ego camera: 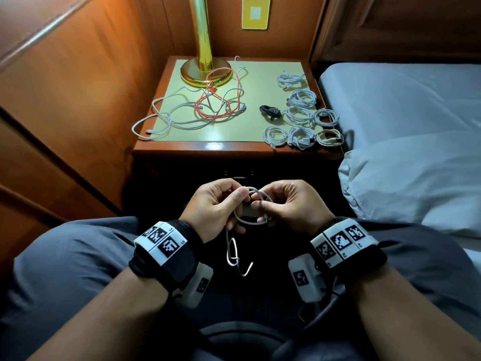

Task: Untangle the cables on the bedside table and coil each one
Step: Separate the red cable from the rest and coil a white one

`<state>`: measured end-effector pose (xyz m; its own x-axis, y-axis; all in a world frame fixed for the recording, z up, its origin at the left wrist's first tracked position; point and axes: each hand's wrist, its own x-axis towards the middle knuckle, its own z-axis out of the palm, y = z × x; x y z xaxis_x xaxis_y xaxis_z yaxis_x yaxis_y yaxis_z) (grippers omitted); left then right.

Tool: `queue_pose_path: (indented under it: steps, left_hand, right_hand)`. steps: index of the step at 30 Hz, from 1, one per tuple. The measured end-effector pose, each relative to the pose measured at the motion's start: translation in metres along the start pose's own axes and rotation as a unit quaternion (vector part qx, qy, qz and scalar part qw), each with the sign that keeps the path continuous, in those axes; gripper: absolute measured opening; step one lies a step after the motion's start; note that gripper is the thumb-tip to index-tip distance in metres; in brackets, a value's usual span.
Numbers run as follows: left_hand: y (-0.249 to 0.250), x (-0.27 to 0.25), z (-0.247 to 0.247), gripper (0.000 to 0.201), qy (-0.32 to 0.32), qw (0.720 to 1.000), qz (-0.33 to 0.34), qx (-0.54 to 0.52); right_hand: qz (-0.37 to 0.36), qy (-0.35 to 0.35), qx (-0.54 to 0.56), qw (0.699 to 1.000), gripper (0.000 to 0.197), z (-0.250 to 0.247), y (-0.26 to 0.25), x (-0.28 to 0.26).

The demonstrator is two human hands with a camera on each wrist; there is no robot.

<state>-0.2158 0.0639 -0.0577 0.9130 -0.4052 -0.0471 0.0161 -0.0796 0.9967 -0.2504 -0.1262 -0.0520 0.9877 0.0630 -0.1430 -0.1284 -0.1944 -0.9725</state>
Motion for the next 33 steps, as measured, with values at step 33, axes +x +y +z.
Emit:
queue_pose_path:
  steps: [33]
  left_hand:
    - [0.002,0.012,-0.027,0.012,0.092,0.986,0.077,0.115]
  right_hand:
    - [0.03,0.023,-0.039,0.999,0.019,0.001,-0.005,-0.003]
